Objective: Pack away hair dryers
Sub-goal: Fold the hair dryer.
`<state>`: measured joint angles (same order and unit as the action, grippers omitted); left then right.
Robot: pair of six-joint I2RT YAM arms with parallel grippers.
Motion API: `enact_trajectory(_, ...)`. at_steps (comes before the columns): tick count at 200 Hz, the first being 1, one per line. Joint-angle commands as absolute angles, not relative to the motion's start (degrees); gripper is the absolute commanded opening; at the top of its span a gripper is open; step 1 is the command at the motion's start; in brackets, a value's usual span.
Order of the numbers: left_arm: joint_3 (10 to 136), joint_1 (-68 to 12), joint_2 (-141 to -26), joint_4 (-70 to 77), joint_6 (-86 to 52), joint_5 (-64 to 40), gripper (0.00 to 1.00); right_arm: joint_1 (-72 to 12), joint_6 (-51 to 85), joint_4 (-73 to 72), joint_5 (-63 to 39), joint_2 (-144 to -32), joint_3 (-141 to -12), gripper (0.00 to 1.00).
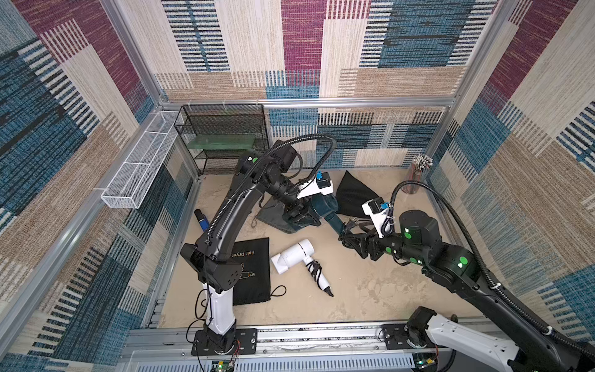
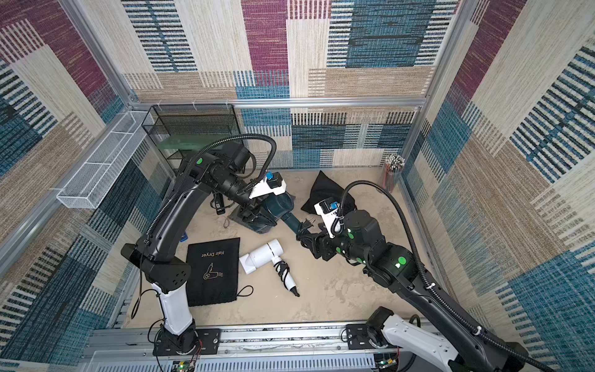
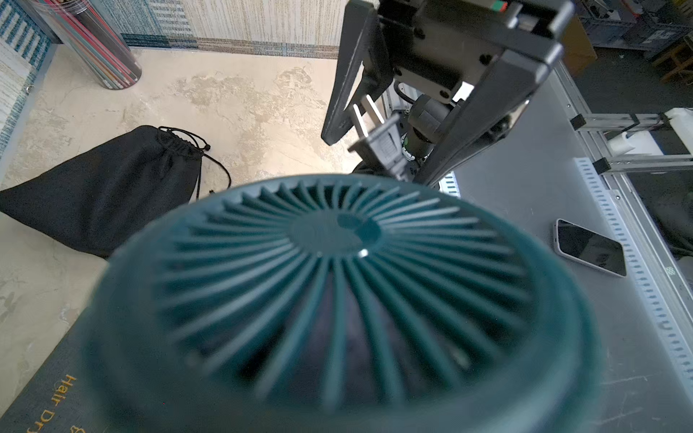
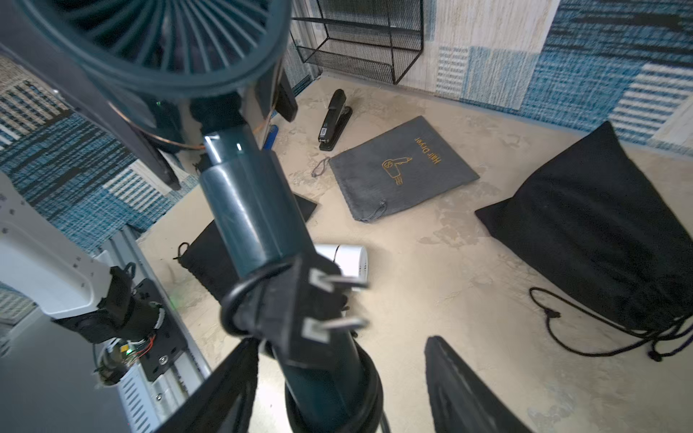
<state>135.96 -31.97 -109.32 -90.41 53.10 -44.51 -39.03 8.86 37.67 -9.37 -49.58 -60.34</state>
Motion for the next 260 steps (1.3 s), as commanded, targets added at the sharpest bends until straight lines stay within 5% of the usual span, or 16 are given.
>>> enact_trajectory(1,136.0,-32.0,-108.4,-91.9,54.3,-51.0,0.0,-36.8,7.0,35.8,-17.8,-50.1,-60.1,0.71)
enact_trajectory(110,139.6,-32.0,-109.6,-91.8,50.0,-57.6,0.0,-32.8,8.5,30.1,-34.2,-53.1,-59.2,0.33)
enact_trajectory(163,140.3,-32.0,-110.1,-91.8,49.3,-57.5,0.0,-32.3,9.0,29.3,-34.9,-50.5,-58.0,0.53)
enact_trajectory(260,139.4,-32.0,-110.1,-91.8,46.3,-59.9,0.0,-30.0,8.2,28.8,-43.8,-51.5,-55.7,0.46)
